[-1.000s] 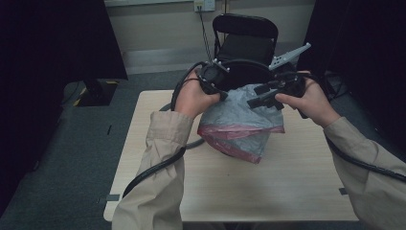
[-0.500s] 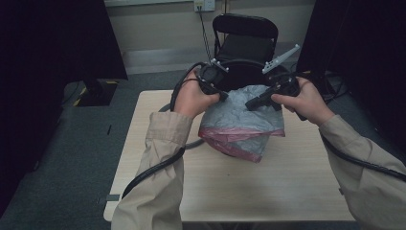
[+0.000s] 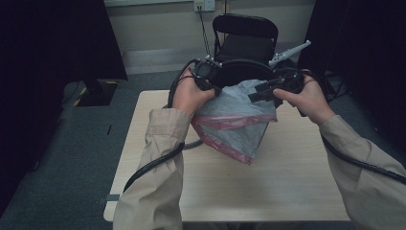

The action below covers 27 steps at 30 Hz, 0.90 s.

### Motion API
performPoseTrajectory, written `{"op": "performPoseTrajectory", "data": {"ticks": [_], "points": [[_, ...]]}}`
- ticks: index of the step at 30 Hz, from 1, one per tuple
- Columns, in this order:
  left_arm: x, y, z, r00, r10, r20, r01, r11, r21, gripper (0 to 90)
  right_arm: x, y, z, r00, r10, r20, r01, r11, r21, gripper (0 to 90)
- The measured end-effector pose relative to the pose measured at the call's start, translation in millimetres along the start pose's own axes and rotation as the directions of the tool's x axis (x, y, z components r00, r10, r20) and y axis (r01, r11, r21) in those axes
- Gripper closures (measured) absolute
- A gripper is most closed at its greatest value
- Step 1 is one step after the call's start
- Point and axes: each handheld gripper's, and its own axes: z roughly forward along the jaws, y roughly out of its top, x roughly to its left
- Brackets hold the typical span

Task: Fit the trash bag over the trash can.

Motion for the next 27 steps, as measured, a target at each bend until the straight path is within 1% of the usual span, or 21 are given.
{"op": "performPoseTrajectory", "data": {"ticks": [1, 2, 4, 5, 6, 7, 8, 9, 11, 12, 13, 14, 15, 16, 17, 19, 20, 21, 22, 24, 27], "points": [[1.2, -1.1, 0.9, 0.9999, -0.012, 0.002, 0.012, 0.9999, -0.005, 90.0, 1.6, 0.8, -1.5, 1.0000, -0.002, -0.005, 0.002, 1.0000, -0.008, 36.5], [1.5, -2.0, 1.2, 0.9998, -0.017, 0.003, 0.017, 0.9998, -0.006, 90.0, 2.7, 1.4, -2.1, 0.9999, 0.000, -0.014, -0.001, 0.9998, -0.019, 33.2], [-0.4, -3.3, 1.4, 0.9999, -0.014, -0.001, 0.014, 0.9999, -0.005, 90.0, 4.7, 2.1, 0.1, 0.9983, 0.002, -0.059, -0.002, 1.0000, 0.000, 32.7], [-1.5, -3.5, 0.8, 1.0000, -0.003, -0.003, 0.003, 1.0000, -0.003, 90.0, 6.5, 1.9, 2.1, 0.9982, -0.005, -0.059, 0.006, 0.9999, 0.012, 32.1], [-2.8, -3.8, 0.4, 1.0000, -0.006, 0.001, 0.006, 1.0000, -0.004, 90.0, 8.0, 1.6, 5.1, 0.9976, -0.009, -0.069, 0.011, 0.9996, 0.028, 32.6], [-3.5, -4.4, 0.2, 1.0000, -0.004, 0.004, 0.004, 1.0000, -0.003, 90.0, 9.5, 1.2, 8.0, 0.9960, -0.005, -0.089, 0.009, 0.9988, 0.048, 34.3], [-3.9, -5.2, -0.7, 1.0000, 0.001, 0.004, -0.001, 1.0000, 0.003, 90.0, 10.8, 0.6, 11.0, 0.9939, 0.000, -0.110, 0.007, 0.9984, 0.056, 35.8], [-4.6, -6.2, -1.0, 1.0000, -0.001, 0.004, 0.001, 1.0000, -0.003, 90.0, 12.1, -0.1, 13.5, 0.9920, 0.011, -0.126, -0.003, 0.9981, 0.062, 37.7], [-5.2, -8.6, -3.2, 1.0000, 0.005, 0.007, -0.005, 0.9999, -0.012, 89.7, 12.1, -0.6, 16.2, 0.9877, 0.048, -0.149, -0.040, 0.9976, 0.057, 40.9], [-5.5, -9.8, -4.1, 1.0000, 0.001, 0.005, -0.001, 0.9997, -0.023, 89.2, 11.5, -0.4, 16.6, 0.9842, 0.070, -0.163, -0.061, 0.9962, 0.062, 43.7], [-5.3, -10.8, -5.4, 1.0000, 0.003, 0.004, -0.003, 0.9995, -0.031, 88.0, 11.5, -0.2, 16.6, 0.9821, 0.075, -0.173, -0.065, 0.9957, 0.066, 48.3], [-5.2, -11.6, -6.7, 0.9999, 0.009, 0.005, -0.009, 0.9987, -0.050, 85.5, 12.3, 0.3, 16.6, 0.9814, 0.071, -0.178, -0.059, 0.9957, 0.070, 55.0], [-4.9, -12.2, -7.6, 0.9997, 0.026, -0.002, -0.026, 0.9960, -0.086, 78.5, 13.5, 1.2, 16.3, 0.9822, 0.069, -0.175, -0.055, 0.9950, 0.083, 62.0], [-4.8, -12.6, -8.3, 0.9990, 0.040, -0.019, -0.042, 0.9911, -0.126, 64.7, 15.5, 2.2, 16.6, 0.9845, 0.065, -0.163, -0.049, 0.9937, 0.101, 66.9], [-4.4, -13.0, -10.1, 0.9985, 0.048, -0.027, -0.051, 0.9877, -0.148, 52.2, 16.9, 3.1, 17.5, 0.9861, 0.054, -0.157, -0.035, 0.9925, 0.117, 71.3], [-4.2, -14.1, -15.4, 0.9988, 0.038, -0.030, -0.043, 0.9826, -0.181, 35.3, 18.9, 5.1, 18.5, 0.9884, 0.040, -0.147, -0.019, 0.9904, 0.137, 82.6], [-4.5, -14.9, -18.6, 0.9990, 0.036, -0.026, -0.040, 0.9814, -0.188, 27.3, 19.5, 5.7, 19.4, 0.9893, 0.029, -0.143, -0.008, 0.9900, 0.141, 87.2], [-5.0, -16.0, -22.5, 0.9990, 0.038, -0.022, -0.041, 0.9806, -0.191, 24.9, 19.4, 6.1, 19.7, 0.9920, 0.029, -0.123, -0.012, 0.9904, 0.137, 90.0], [-5.8, -17.4, -25.9, 0.9991, 0.042, -0.009, -0.043, 0.9802, -0.193, 24.7, 18.5, 6.4, 20.6, 0.9948, 0.031, -0.097, -0.017, 0.9900, 0.140, 90.0], [-8.9, -20.2, -31.6, 0.9985, 0.050, 0.022, -0.045, 0.9808, -0.190, 23.1, 15.3, 6.4, 23.3, 0.9968, 0.033, -0.072, -0.023, 0.9901, 0.138, 90.0], [-14.3, -24.6, -37.8, 0.9959, 0.079, 0.044, -0.070, 0.9818, -0.177, 21.3, 8.4, 5.9, 25.8, 0.9988, 0.044, -0.022, -0.041, 0.9907, 0.130, 90.0]]}}
